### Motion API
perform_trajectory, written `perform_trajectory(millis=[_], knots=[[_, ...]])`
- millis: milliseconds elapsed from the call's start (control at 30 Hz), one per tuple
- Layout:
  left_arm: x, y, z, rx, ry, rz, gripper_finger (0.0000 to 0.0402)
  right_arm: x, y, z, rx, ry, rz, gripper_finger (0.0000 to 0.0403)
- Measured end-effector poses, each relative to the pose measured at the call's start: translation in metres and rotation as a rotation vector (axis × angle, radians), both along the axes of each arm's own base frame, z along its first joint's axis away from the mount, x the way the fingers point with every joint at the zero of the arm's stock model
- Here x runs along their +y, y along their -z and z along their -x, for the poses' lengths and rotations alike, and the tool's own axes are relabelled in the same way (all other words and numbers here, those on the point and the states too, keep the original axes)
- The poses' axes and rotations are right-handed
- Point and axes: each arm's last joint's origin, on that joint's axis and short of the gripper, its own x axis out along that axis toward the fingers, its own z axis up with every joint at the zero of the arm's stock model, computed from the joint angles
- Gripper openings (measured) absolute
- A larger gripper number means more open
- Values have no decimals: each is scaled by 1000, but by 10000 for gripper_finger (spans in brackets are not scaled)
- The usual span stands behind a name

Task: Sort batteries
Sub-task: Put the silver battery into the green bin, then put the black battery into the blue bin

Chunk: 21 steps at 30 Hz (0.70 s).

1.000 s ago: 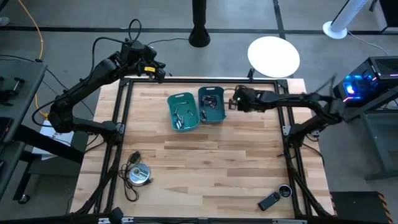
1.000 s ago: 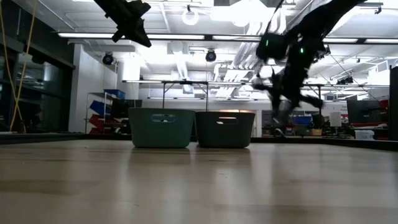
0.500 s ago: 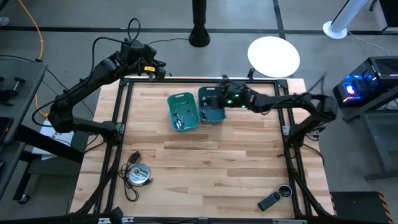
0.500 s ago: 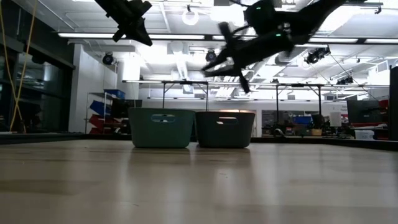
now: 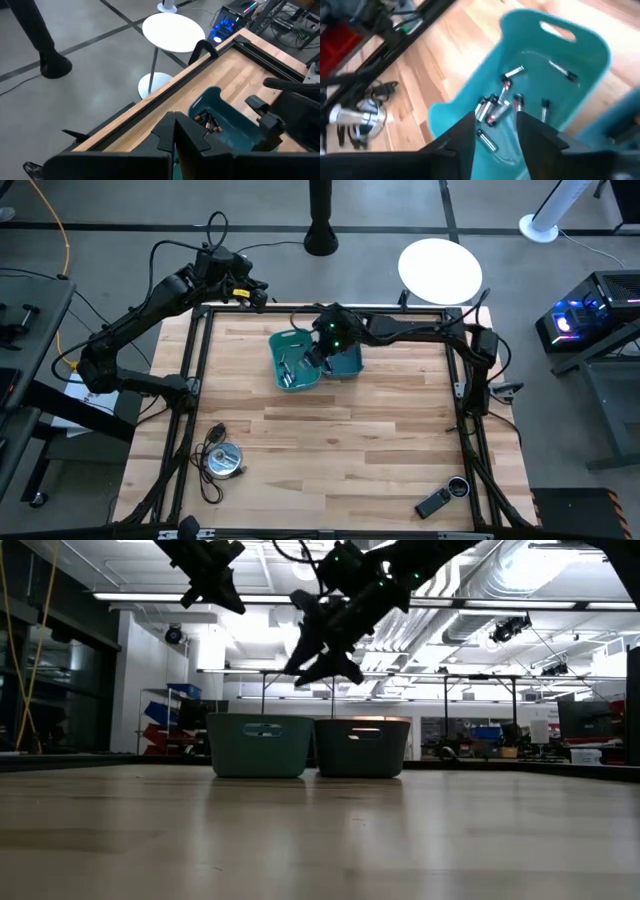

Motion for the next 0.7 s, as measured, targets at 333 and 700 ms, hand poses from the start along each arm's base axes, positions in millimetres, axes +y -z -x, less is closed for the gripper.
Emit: perform_trajectory(millis=[333, 700], knots=[[1, 0, 1, 34, 25, -44, 0, 20, 8, 76, 591, -110, -17, 166], [2, -3, -1, 28, 36, -94, 0, 106, 34, 238, 940, -152, -324, 167]])
